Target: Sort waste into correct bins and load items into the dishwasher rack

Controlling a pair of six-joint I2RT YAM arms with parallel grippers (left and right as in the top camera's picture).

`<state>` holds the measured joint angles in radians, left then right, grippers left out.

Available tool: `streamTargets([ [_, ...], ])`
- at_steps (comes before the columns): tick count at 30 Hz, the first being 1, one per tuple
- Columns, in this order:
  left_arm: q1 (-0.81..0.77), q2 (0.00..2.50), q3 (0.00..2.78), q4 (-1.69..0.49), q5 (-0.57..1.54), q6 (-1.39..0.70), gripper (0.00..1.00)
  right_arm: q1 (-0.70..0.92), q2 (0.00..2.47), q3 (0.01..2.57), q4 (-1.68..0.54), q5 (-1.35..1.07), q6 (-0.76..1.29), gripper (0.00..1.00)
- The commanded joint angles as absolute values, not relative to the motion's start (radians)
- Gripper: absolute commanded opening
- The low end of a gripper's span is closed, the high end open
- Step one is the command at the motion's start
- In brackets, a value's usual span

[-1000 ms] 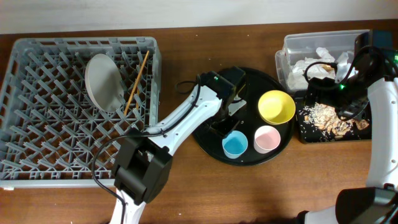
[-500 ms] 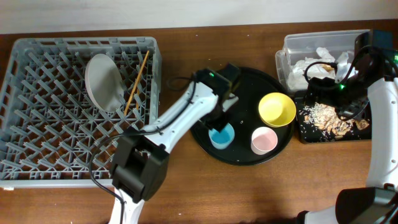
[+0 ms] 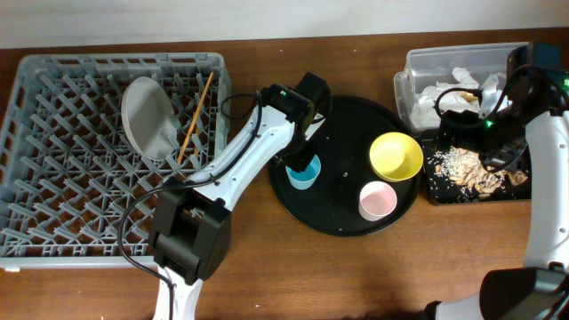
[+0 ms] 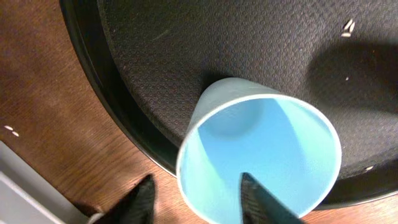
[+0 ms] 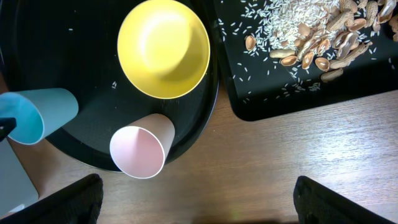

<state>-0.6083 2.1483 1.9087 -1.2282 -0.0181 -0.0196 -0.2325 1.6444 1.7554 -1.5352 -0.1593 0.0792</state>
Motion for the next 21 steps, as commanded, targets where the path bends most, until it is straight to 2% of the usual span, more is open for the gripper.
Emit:
streamTargets([
  [1,-0.605,2.131,1.917,-1.216,-0.039,-0.015,0.47,-0.226,1.636,1.750,-1.527,-0.254,0.083,0.99],
  [4,-0.534,2.120,2.039,-1.325,-0.062,-0.038,0.52,-0.119,1.639,1.750,-1.456,-0.335,0.092,0.99],
  [8,-0.314,2.081,2.347,-1.517,0.006,-0.109,0.57,0.159,1.715,1.750,-1.315,-0.292,0.244,0.89],
  [12,-0.212,2.062,2.390,-1.532,0.074,-0.109,0.57,0.344,1.883,1.750,-1.273,-0.175,0.337,0.79],
  [16,-0.202,2.062,2.390,-1.540,0.075,-0.109,0.57,0.406,2.043,1.750,-1.213,-0.172,0.353,0.62],
  [17,-0.202,2.062,2.390,-1.540,0.075,-0.109,0.57,0.413,2.087,1.750,-1.184,-0.172,0.354,0.52],
  [19,-0.202,2.062,2.390,-1.543,0.075,-0.109,0.57,0.408,2.107,1.750,-1.157,-0.168,0.357,0.43],
  [21,-0.202,2.062,2.390,-1.543,0.075,-0.109,0.57,0.398,2.108,1.750,-1.137,-0.159,0.357,0.28],
])
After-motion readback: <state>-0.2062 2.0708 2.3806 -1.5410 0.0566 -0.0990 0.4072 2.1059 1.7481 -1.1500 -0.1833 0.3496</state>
